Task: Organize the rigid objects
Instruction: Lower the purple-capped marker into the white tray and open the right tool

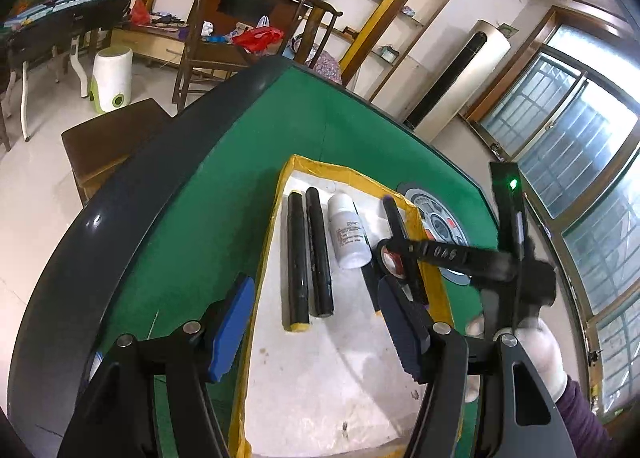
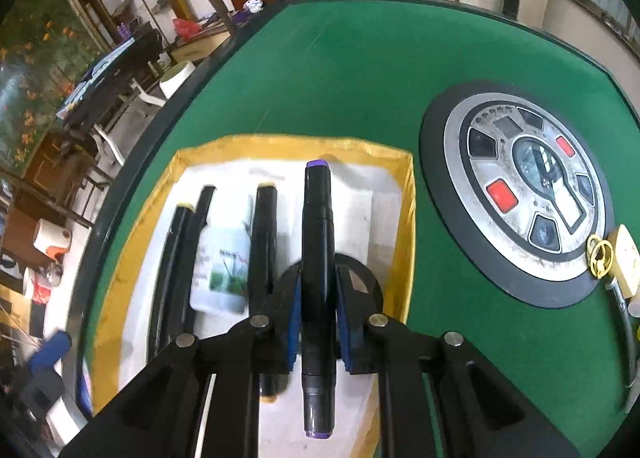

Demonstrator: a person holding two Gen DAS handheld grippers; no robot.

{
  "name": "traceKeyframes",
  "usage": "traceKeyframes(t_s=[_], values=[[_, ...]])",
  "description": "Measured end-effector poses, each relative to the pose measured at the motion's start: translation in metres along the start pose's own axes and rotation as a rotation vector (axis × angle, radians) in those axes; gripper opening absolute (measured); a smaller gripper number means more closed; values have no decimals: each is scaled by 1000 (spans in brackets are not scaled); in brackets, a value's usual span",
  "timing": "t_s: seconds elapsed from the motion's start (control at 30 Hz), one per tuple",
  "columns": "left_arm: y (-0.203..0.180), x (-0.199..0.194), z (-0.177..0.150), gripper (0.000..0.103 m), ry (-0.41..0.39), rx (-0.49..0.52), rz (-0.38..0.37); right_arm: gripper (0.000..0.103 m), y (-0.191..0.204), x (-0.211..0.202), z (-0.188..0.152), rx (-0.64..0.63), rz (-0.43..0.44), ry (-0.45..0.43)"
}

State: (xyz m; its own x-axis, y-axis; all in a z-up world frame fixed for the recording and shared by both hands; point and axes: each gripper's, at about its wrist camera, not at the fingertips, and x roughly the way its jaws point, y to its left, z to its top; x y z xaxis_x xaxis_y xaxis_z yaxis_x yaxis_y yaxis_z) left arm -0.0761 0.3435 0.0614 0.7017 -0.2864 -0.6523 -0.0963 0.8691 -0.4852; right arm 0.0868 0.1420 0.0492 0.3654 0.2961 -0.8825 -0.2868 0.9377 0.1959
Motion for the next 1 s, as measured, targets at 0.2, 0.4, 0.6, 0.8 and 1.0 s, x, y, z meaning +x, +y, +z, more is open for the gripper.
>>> traceKeyframes(t_s=[0.2, 0.4, 0.6, 0.8, 1.0], values=[[-1, -9, -1, 68, 0, -4, -39, 15, -2, -26, -42, 123, 296, 174], [0, -5, -4, 68, 11, -29, -73, 15, -5, -30, -78, 214, 262, 252], [3, -9, -5, 68, 5, -33, -93, 15, -10, -27, -70, 252, 125, 208], [9, -11, -7, 68, 8, -43, -98, 15, -4, -12, -43, 203, 31, 184], [11, -15, -10, 68, 3, -42, -96, 15, -4, -2, -21, 166, 43, 150]])
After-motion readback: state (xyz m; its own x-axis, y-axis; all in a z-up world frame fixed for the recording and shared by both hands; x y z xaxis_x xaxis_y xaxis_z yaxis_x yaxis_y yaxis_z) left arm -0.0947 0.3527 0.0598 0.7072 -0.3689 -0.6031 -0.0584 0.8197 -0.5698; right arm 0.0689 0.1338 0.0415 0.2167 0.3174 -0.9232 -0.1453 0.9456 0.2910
